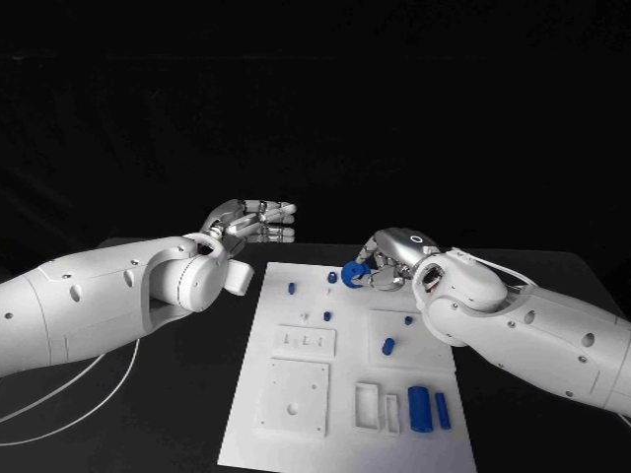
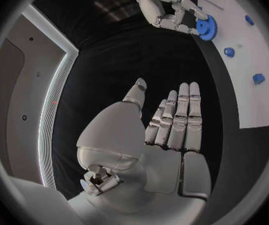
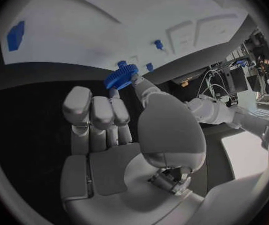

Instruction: Assemble the parts on the task board

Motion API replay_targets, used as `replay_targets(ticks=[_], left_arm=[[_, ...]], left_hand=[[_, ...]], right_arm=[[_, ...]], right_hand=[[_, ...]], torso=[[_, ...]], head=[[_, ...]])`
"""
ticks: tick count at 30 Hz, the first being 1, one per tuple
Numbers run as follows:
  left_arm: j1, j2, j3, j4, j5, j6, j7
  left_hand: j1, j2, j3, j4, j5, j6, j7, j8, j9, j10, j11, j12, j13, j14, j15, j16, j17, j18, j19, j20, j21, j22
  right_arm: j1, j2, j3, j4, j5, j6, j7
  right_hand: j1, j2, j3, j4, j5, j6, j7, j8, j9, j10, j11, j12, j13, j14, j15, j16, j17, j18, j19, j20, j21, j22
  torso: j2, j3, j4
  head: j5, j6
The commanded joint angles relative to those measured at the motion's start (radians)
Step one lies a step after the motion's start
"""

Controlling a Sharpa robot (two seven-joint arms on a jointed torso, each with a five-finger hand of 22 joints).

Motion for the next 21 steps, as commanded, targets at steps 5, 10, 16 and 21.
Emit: replay_targets(ticks=[5, 10, 16, 21], left_arm=[[0.002, 0.002, 0.001, 0.005, -0.001, -0.008, 0.014], [0.002, 0.004, 0.001, 0.008, -0.001, -0.005, 0.014], [0.002, 0.006, 0.001, 0.011, -0.001, -0.004, 0.012], [0.002, 0.006, 0.001, 0.014, -0.001, -0.005, 0.011]], left_hand=[[-0.002, -0.001, 0.002, 0.001, -0.001, -0.006, 0.001, 0.001, -0.002, -0.007, 0.000, -0.001, 0.001, -0.002, 0.001, -0.006, 0.000, -0.002, 0.002, 0.004, 0.003, -0.001], [-0.002, -0.001, 0.002, 0.001, -0.001, -0.006, 0.001, 0.001, -0.002, -0.007, 0.000, -0.001, 0.001, -0.002, 0.001, -0.006, 0.000, -0.002, 0.002, 0.004, 0.003, -0.001], [-0.002, -0.001, 0.002, 0.001, -0.001, -0.006, 0.001, 0.001, -0.002, -0.007, 0.000, -0.001, 0.001, -0.002, 0.001, -0.006, 0.000, -0.002, 0.002, 0.004, 0.003, -0.001], [-0.002, -0.001, 0.002, 0.001, -0.001, -0.006, 0.001, 0.001, -0.002, -0.007, 0.000, -0.001, 0.001, -0.002, 0.001, -0.006, 0.000, -0.002, 0.002, 0.004, 0.003, -0.001]], right_arm=[[-0.001, 0.040, -0.024, -0.008, -0.092, -0.046, -0.022], [-0.001, 0.073, -0.042, -0.032, -0.102, -0.048, -0.020], [-0.003, 0.098, -0.051, -0.057, -0.102, -0.034, -0.017], [-0.007, 0.118, -0.054, -0.084, -0.100, -0.022, -0.019]], right_hand=[[-0.001, -0.012, 0.016, -0.007, 0.015, 0.002, 0.002, -0.003, -0.001, 0.004, 0.000, -0.005, -0.001, 0.002, -0.003, 0.000, -0.004, -0.005, 0.047, -0.004, 0.002, 0.110], [-0.004, -0.014, 0.025, -0.013, 0.020, -0.001, 0.003, -0.002, -0.003, 0.003, 0.001, -0.007, -0.002, 0.002, -0.002, -0.003, -0.008, -0.005, 0.047, -0.003, 0.001, 0.110], [-0.007, -0.014, 0.025, -0.015, 0.020, -0.006, 0.005, -0.003, -0.005, 0.000, 0.002, -0.013, -0.006, 0.001, -0.002, -0.006, -0.012, -0.005, 0.047, -0.003, -0.001, 0.109], [-0.012, -0.014, 0.022, -0.014, 0.025, -0.009, 0.006, -0.003, -0.006, -0.001, 0.003, -0.016, -0.008, 0.001, -0.001, -0.009, -0.015, -0.005, 0.046, -0.003, -0.004, 0.108]], torso=[[0.003, -0.0002, 0.0000], [0.004, 0.0005, 0.0022], [0.006, -0.0003, 0.0056], [0.008, -0.0002, 0.0057]], head=[[0.011, -0.001], [0.015, -0.004], [0.015, -0.005], [0.016, -0.004]])
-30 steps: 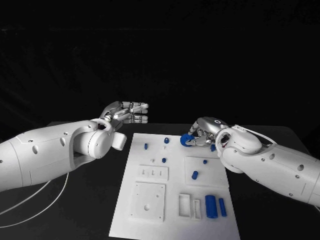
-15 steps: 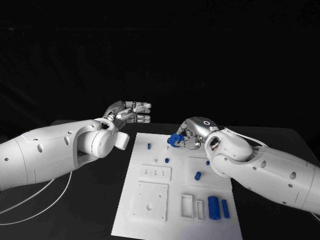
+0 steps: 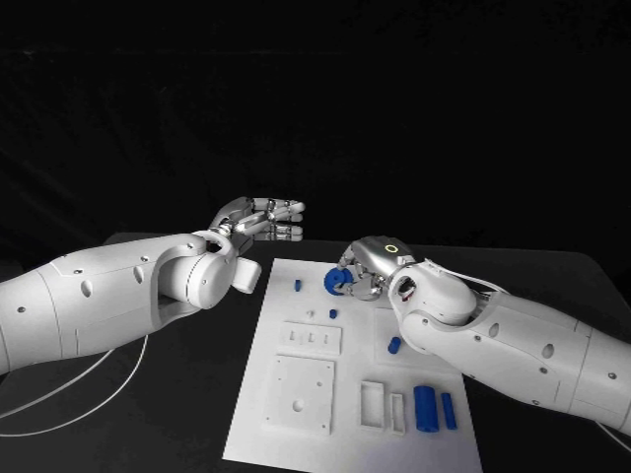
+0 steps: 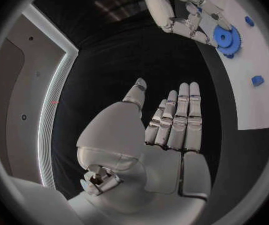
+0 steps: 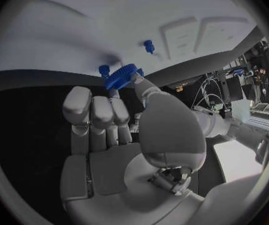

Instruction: Assemble the parts on the task board

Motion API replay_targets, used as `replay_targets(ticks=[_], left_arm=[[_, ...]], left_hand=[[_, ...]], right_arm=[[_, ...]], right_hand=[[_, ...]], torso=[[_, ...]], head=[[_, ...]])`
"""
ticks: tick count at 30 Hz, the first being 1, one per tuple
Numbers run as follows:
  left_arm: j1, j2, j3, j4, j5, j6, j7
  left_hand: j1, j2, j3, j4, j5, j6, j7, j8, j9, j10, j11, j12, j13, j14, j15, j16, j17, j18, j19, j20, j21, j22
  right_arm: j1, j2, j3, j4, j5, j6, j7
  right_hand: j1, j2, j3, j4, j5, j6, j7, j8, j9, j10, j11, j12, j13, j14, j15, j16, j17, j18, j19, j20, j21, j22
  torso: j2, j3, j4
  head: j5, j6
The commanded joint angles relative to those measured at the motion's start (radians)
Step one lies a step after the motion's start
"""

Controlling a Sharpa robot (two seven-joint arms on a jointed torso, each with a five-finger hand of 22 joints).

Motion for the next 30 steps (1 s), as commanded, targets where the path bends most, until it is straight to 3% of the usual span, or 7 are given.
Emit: replay_targets(ticks=[1, 8, 13, 23, 30], left_arm=[[0.002, 0.002, 0.001, 0.006, -0.001, 0.000, 0.011], [0.002, 0.003, 0.001, 0.007, -0.001, 0.000, 0.011], [0.002, 0.003, 0.001, 0.007, -0.001, -0.001, 0.009], [0.002, 0.003, 0.001, 0.009, -0.001, 0.000, 0.007], [0.002, 0.001, 0.001, 0.009, -0.001, -0.001, 0.006]], left_hand=[[-0.003, -0.001, 0.002, 0.001, -0.001, -0.009, 0.001, 0.000, -0.002, -0.009, 0.000, -0.001, 0.001, -0.001, 0.001, -0.005, 0.001, -0.002, 0.003, 0.004, 0.003, -0.001], [-0.002, -0.001, 0.002, 0.000, 0.000, -0.012, 0.001, 0.000, -0.002, -0.010, 0.000, -0.001, 0.001, -0.001, 0.001, -0.006, 0.001, -0.002, 0.003, 0.004, 0.004, -0.001], [-0.003, -0.001, 0.002, -0.002, 0.000, -0.012, 0.001, 0.000, -0.002, -0.010, 0.001, -0.001, 0.001, -0.001, 0.001, -0.006, 0.001, -0.002, 0.003, 0.004, 0.004, -0.001], [-0.003, -0.001, 0.002, -0.002, 0.000, -0.012, 0.001, 0.000, -0.002, -0.010, 0.001, -0.001, 0.001, -0.001, 0.001, -0.006, 0.001, -0.002, 0.003, 0.004, 0.004, -0.001], [-0.003, -0.001, 0.002, -0.002, 0.000, -0.012, 0.001, 0.000, -0.002, -0.010, 0.001, -0.001, 0.001, -0.001, 0.001, -0.006, 0.001, -0.002, 0.003, 0.004, 0.004, -0.001]], right_arm=[[-0.003, 0.011, -0.001, -0.015, -0.021, 0.013, -0.004], [-0.007, 0.026, -0.002, -0.036, -0.020, 0.023, -0.007], [-0.008, 0.033, -0.005, -0.048, -0.019, 0.034, -0.007], [-0.010, 0.048, -0.011, -0.068, -0.013, 0.045, -0.003], [-0.013, 0.045, -0.013, -0.061, -0.006, 0.048, -0.001]], right_hand=[[-0.004, -0.006, 0.002, 0.000, 0.004, -0.006, 0.002, -0.003, -0.001, -0.001, 0.003, -0.003, -0.001, 0.001, -0.001, -0.005, -0.001, -0.005, 0.046, -0.003, -0.004, 0.108], [-0.004, -0.005, 0.001, -0.001, 0.010, -0.007, 0.003, -0.002, -0.001, -0.003, 0.003, -0.007, -0.003, 0.000, -0.001, -0.008, -0.005, -0.005, 0.046, -0.002, -0.010, 0.107], [-0.006, -0.006, -0.001, -0.003, 0.014, -0.012, 0.004, -0.003, -0.002, -0.006, 0.004, -0.011, -0.007, 0.000, 0.000, -0.012, -0.008, -0.005, 0.045, -0.002, -0.015, 0.106], [-0.009, -0.005, -0.006, -0.005, 0.026, -0.021, 0.007, -0.002, -0.003, -0.010, 0.005, -0.019, -0.013, 0.000, 0.000, -0.016, -0.012, -0.004, 0.045, -0.001, -0.022, 0.105], [-0.013, -0.004, -0.009, -0.005, 0.037, -0.020, 0.006, -0.002, -0.002, -0.010, 0.005, -0.019, -0.015, 0.000, 0.000, -0.017, -0.013, -0.004, 0.046, -0.001, -0.024, 0.105]], torso=[[0.001, 0.0006, 0.0011], [0.000, -0.0002, 0.0044], [-0.001, -0.0005, -0.0007], [0.000, -0.0005, 0.0017], [0.000, 0.0002, -0.0013]], head=[[0.000, 0.002], [0.001, 0.000], [0.003, 0.001], [0.000, 0.000], [0.003, -0.004]])
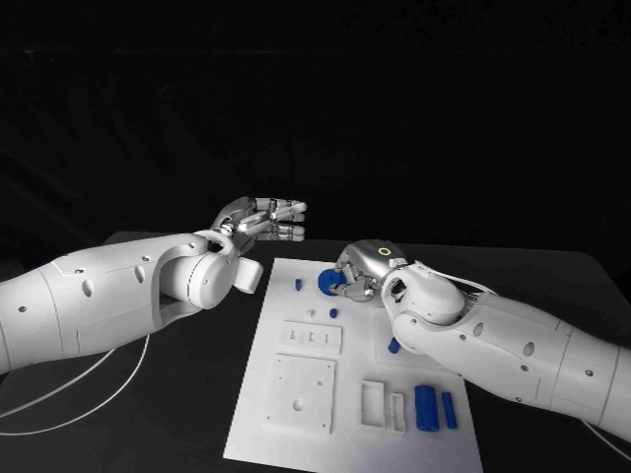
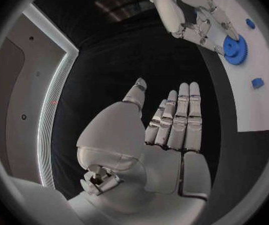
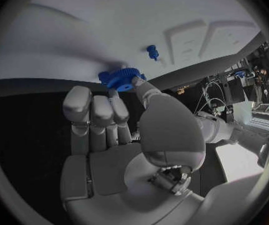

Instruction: Assemble the parts on the task board

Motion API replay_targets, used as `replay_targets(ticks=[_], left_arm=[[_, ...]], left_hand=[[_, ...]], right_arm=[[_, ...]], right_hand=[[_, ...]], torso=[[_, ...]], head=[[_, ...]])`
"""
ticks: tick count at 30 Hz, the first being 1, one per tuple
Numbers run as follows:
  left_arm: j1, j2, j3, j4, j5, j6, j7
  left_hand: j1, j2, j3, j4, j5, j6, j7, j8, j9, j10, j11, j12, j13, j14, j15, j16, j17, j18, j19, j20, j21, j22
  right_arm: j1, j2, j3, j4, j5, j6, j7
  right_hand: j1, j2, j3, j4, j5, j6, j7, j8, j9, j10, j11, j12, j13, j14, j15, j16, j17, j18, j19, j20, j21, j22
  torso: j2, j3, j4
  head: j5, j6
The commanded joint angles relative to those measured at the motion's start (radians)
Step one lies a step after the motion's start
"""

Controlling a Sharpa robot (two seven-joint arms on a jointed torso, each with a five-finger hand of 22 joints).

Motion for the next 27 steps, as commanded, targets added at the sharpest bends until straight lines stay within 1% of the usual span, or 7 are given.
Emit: replay_targets(ticks=[1, 7, 10, 15, 17, 22, 27], left_arm=[[0.002, 0.000, 0.001, 0.003, -0.002, -0.001, 0.007], [0.002, 0.001, 0.001, 0.004, -0.002, 0.001, 0.005], [0.002, 0.001, 0.001, 0.003, -0.002, 0.002, 0.004], [0.002, 0.000, 0.001, 0.002, -0.002, 0.003, 0.004], [0.002, 0.001, 0.001, 0.001, -0.002, 0.005, 0.003], [0.002, 0.003, 0.001, -0.001, -0.002, 0.009, 0.002], [0.002, 0.003, 0.001, -0.003, -0.002, 0.009, 0.002]], left_hand=[[-0.003, -0.001, 0.002, -0.002, 0.000, -0.008, -0.002, 0.000, -0.001, -0.007, -0.003, -0.001, 0.001, -0.001, 0.001, -0.006, 0.001, -0.002, 0.003, 0.004, 0.004, -0.001], [-0.005, -0.003, 0.002, -0.003, -0.002, -0.011, -0.002, 0.000, -0.001, -0.008, -0.003, -0.001, 0.001, -0.001, 0.002, -0.006, 0.001, -0.002, 0.002, 0.004, 0.004, -0.001], [-0.005, -0.003, 0.002, -0.003, -0.002, -0.011, -0.002, 0.000, -0.001, -0.008, -0.003, -0.001, 0.001, -0.001, 0.002, -0.006, 0.001, -0.002, 0.002, 0.004, 0.004, -0.001], [-0.005, -0.003, 0.002, -0.003, -0.002, -0.011, -0.002, 0.000, -0.001, -0.008, -0.003, -0.001, 0.001, -0.001, 0.002, -0.006, 0.001, -0.002, 0.002, 0.004, 0.004, -0.001], [-0.005, -0.003, 0.002, -0.003, -0.002, -0.011, -0.002, 0.000, -0.001, -0.008, -0.003, -0.001, 0.001, -0.001, 0.002, -0.006, 0.001, -0.002, 0.002, 0.004, 0.004, -0.001], [-0.006, -0.002, 0.002, -0.002, -0.002, -0.013, -0.001, 0.000, -0.001, -0.009, -0.002, -0.001, 0.001, -0.002, 0.002, -0.006, 0.000, -0.001, 0.002, 0.005, 0.004, -0.001], [-0.006, -0.002, 0.002, -0.002, -0.002, -0.013, -0.001, 0.000, -0.001, -0.009, -0.002, -0.001, 0.001, -0.002, 0.002, -0.006, 0.000, -0.001, 0.002, 0.005, 0.004, -0.001]], right_arm=[[-0.008, -0.003, -0.005, 0.004, -0.002, 0.038, -0.001], [-0.010, -0.006, -0.005, 0.011, 0.000, 0.035, -0.005], [-0.010, -0.008, -0.006, 0.012, 0.000, 0.033, -0.007], [-0.013, -0.010, -0.006, 0.016, 0.000, 0.029, -0.010], [-0.014, -0.012, -0.006, 0.018, -0.001, 0.028, -0.012], [-0.016, -0.014, -0.006, 0.020, -0.002, 0.026, -0.015], [-0.019, -0.015, -0.006, 0.023, -0.007, 0.024, -0.013]], right_hand=[[-0.009, 0.001, -0.008, -0.001, 0.009, -0.006, -0.001, 0.003, 0.001, -0.006, 0.001, -0.004, -0.001, 0.000, 0.000, -0.004, -0.001, -0.003, 0.046, -0.001, -0.005, 0.105], [-0.009, 0.002, -0.010, -0.002, 0.014, -0.004, -0.002, 0.004, 0.002, -0.006, 0.001, -0.005, -0.003, 0.000, -0.001, -0.005, -0.001, -0.003, 0.047, -0.002, -0.005, 0.106], [-0.009, 0.002, -0.010, -0.002, 0.014, -0.004, -0.002, 0.004, 0.002, -0.006, 0.001, -0.005, -0.003, 0.000, -0.001, -0.005, -0.001, -0.003, 0.047, -0.002, -0.005, 0.106], [-0.008, 0.002, -0.011, -0.003, 0.018, -0.005, -0.001, 0.003, 0.002, -0.007, 0.000, -0.007, -0.005, 0.000, -0.001, -0.005, -0.001, -0.003, 0.047, -0.002, -0.006, 0.106], [-0.007, 0.003, -0.010, -0.003, 0.019, -0.006, -0.001, 0.003, 0.001, -0.008, 0.000, -0.011, -0.007, -0.001, -0.002, -0.007, -0.002, -0.003, 0.047, -0.003, -0.007, 0.105], [-0.009, 0.003, -0.009, -0.004, 0.018, -0.008, -0.001, 0.003, 0.001, -0.009, 0.000, -0.014, -0.011, -0.001, -0.002, -0.009, -0.004, -0.003, 0.048, -0.003, -0.008, 0.105], [-0.007, 0.002, -0.009, -0.006, 0.020, -0.007, -0.001, 0.003, 0.001, -0.008, 0.000, -0.014, -0.011, -0.001, -0.002, -0.009, -0.004, -0.003, 0.048, -0.003, -0.009, 0.105]], torso=[[0.000, 0.0006, -0.0020], [0.000, 0.0011, -0.0022], [0.000, 0.0016, -0.0014], [0.000, 0.0022, -0.0024], [0.000, 0.0017, -0.0020], [0.000, 0.0017, -0.0009], [0.000, 0.0017, -0.0027]], head=[[0.001, -0.003], [0.004, -0.005], [0.002, -0.006], [0.002, -0.008], [0.001, -0.005], [0.001, -0.006], [0.003, -0.006]])
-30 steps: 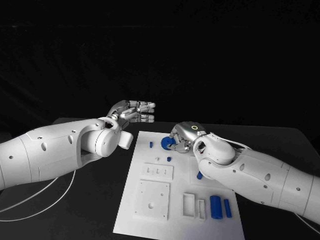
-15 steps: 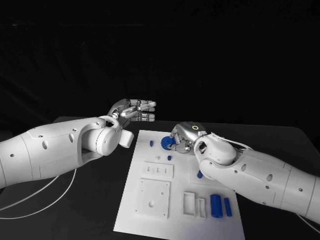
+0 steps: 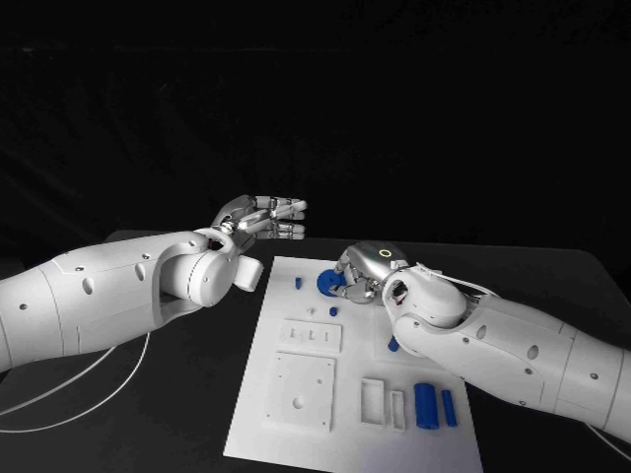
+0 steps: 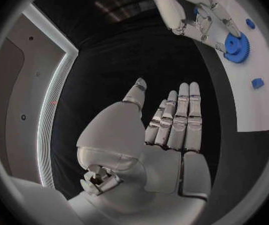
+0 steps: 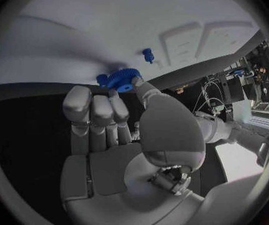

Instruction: Assemble the parts on the task board

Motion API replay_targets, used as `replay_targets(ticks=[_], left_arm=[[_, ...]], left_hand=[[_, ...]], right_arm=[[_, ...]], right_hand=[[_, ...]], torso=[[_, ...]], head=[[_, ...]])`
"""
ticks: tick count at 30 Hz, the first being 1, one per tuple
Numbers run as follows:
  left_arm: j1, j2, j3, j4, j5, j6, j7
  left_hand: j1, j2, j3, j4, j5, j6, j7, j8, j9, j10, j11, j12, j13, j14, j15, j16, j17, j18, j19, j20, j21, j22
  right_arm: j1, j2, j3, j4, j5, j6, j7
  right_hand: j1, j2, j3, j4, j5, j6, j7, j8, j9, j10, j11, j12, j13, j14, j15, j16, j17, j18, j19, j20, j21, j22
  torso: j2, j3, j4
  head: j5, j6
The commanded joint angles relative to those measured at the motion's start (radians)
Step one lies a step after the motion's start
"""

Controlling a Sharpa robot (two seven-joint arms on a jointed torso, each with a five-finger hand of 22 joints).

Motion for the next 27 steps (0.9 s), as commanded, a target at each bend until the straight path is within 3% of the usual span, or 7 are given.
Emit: replay_targets(ticks=[1, 27], left_arm=[[0.002, 0.003, 0.001, -0.001, -0.002, 0.008, 0.005], [0.002, 0.008, 0.001, -0.006, -0.002, 0.010, 0.005]], left_hand=[[-0.006, -0.002, 0.002, -0.002, -0.002, -0.006, -0.001, 0.000, -0.001, -0.007, 0.001, -0.001, 0.001, -0.002, 0.002, -0.006, 0.000, -0.002, 0.002, 0.005, 0.004, -0.001], [-0.005, -0.004, 0.002, -0.001, -0.003, -0.010, -0.001, 0.000, -0.002, -0.008, 0.001, -0.001, 0.001, -0.002, 0.002, -0.006, 0.001, -0.001, 0.002, 0.005, 0.004, -0.001]], right_arm=[[-0.010, -0.002, -0.005, -0.001, -0.011, 0.028, -0.009], [-0.016, -0.008, -0.005, 0.004, -0.017, 0.019, -0.010]], right_hand=[[-0.005, 0.002, 0.000, -0.005, 0.002, -0.005, 0.001, 0.003, 0.001, -0.008, 0.000, -0.003, -0.001, -0.001, -0.002, -0.004, -0.001, -0.003, 0.048, -0.003, -0.005, 0.105], [-0.009, -0.001, -0.004, -0.005, 0.000, -0.010, 0.003, 0.002, 0.000, -0.009, 0.001, -0.004, -0.003, 0.000, -0.002, -0.005, -0.001, -0.003, 0.049, -0.003, -0.008, 0.105]], torso=[[-0.001, 0.0001, -0.0012], [0.000, -0.0015, 0.0004]], head=[[0.002, 0.000], [0.001, -0.001]])
